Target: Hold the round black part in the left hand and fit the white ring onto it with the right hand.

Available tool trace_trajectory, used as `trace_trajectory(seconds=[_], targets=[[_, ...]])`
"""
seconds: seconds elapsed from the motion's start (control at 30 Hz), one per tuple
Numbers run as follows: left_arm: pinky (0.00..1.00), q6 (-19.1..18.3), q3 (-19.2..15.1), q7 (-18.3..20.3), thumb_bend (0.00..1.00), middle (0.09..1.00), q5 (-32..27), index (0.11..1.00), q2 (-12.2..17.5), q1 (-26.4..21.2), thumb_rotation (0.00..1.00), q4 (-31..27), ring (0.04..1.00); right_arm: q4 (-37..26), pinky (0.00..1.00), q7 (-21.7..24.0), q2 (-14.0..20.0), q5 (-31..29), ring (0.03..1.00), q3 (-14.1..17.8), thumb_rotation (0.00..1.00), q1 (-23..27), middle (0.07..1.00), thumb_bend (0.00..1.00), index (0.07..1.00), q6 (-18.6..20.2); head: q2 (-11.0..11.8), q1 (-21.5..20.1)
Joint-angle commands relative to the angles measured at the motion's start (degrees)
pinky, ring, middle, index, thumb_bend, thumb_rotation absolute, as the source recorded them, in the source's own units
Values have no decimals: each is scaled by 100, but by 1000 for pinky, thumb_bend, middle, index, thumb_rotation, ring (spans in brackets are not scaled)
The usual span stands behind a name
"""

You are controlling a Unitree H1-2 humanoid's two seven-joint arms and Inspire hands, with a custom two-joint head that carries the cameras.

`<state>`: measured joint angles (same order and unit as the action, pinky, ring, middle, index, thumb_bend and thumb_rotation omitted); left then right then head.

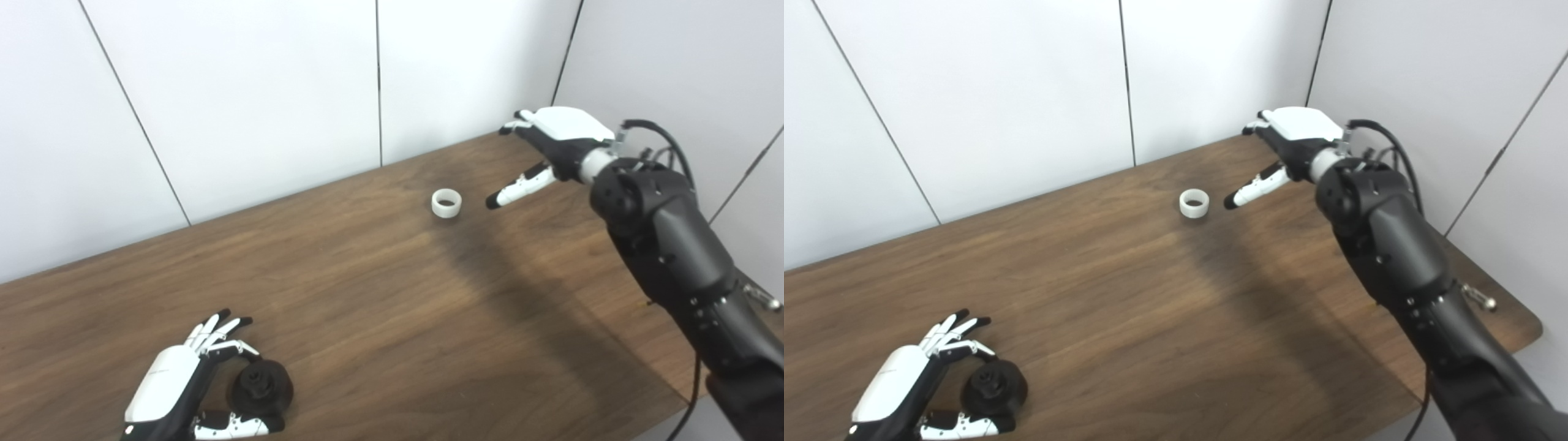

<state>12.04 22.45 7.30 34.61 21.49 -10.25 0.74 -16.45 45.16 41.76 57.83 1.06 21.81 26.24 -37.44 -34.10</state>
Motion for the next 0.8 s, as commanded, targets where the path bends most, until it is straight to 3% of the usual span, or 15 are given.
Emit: trace_trajectory(seconds=[0.0, 0.4, 0.63, 0.77], targets=[[1000, -25, 61, 292, 520, 910, 34, 479, 146, 175, 49, -75, 1000, 83, 883, 41, 233, 67, 1000, -93, 593, 374, 1000, 995, 893, -62, 2, -5], [1000, 34, 9, 310, 520, 910, 80, 479, 199, 329, 50, -201, 999, 1232, 889, -402, 164, 47, 1000, -910, 538, 955, 1000, 999, 862, -503, 74, 76], [1000, 87, 2, 286, 520, 905, 111, 480, 224, 409, 49, -266, 988, 1565, 966, -369, 154, 178, 1000, -1328, 547, 1248, 1000, 1000, 875, -578, 97, 66], [1000, 64, 20, 331, 520, 908, 119, 480, 223, 449, 49, -337, 990, 1720, 953, -548, 168, 150, 1000, -1484, 555, 1346, 1000, 1000, 865, -743, 128, 79]])
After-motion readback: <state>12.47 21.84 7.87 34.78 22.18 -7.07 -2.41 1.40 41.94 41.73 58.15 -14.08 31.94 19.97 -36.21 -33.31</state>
